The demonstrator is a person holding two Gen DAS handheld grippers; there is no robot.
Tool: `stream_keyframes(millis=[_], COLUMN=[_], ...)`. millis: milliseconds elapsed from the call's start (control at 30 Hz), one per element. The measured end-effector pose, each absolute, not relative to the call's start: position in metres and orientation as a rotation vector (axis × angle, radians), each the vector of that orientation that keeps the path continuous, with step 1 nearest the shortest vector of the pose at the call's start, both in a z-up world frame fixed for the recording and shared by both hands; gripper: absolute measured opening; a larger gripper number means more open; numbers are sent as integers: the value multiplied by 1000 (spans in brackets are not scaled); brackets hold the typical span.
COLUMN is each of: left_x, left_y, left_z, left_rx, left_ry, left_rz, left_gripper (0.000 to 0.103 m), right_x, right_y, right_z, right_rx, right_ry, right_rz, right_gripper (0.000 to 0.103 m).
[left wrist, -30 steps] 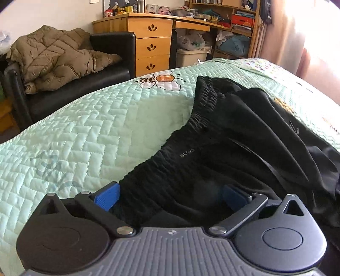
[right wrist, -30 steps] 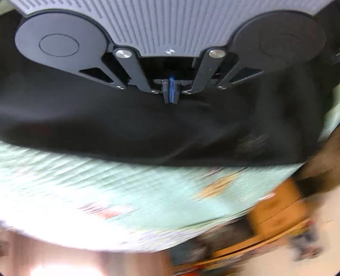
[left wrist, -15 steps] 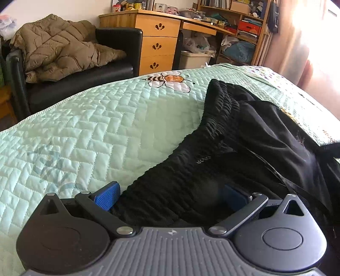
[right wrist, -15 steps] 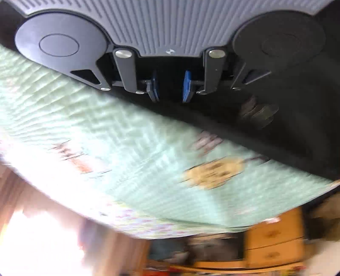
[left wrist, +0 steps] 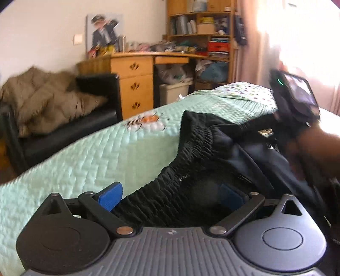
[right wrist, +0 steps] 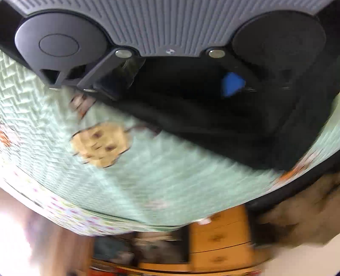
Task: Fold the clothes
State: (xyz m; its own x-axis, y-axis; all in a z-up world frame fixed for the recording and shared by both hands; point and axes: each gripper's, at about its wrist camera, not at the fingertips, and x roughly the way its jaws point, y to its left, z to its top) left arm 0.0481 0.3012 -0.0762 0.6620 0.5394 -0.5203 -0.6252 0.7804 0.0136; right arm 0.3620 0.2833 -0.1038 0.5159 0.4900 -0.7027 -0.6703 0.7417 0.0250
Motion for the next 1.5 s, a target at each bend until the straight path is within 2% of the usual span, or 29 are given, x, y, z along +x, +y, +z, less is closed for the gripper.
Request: stream_keyframes(millis=[33,100,333,367,400,433,500,700,867,1033,1133,1167,1200,1333,1433,1500], left_x=[47,46,41,39,37,39,44,54,56,65,61,61,60,63,65,65], left_y=[301,301,307,307,309,309,311,336,337,327,325,324,323,322,320,318], left_z=[-75,-72,-65,-63,-62,-63,-68,-89,-94,-96,-97,-97,-97,-97,-98,-98], left_rx=[-181,-197,-210,-245,-285,-321,-390,-635,-624,-567,-551,-548,-545,-527,-509,-497], left_ry=[525,508,454,440,442,456,492,614,639,677,690,691,694,704,707,707], left_rz=[635,602,710,657,589,523,414,291,292,307,312,313,315,326,331,332], left_gripper=[99,99,99,99,99,99,98,98,98,97,96,96,96,96,97,97], right_x=[361,347,258,261,265,268,276,302,271,289,329,342,355,359,321,294], right_y=[289,283,240,243,245,248,253,267,196,159,154,154,155,144,141,133], right_z=[-103,-95,-81,-85,-88,-92,-98,-89,-71,-93,-108,-107,-106,-91,-80,-82], right_rx=[-258,-218,-249,-252,-254,-257,-262,-146,52,-75,-62,-54,-44,32,-54,-101], right_ry=[753,752,753,771,790,808,839,827,871,914,875,850,826,739,732,784], right_rz=[722,742,931,939,947,954,969,944,997,745,636,576,516,448,595,661], right_gripper=[95,75,71,63,46,41,37,39,40,40,33,21,17,20,21,25])
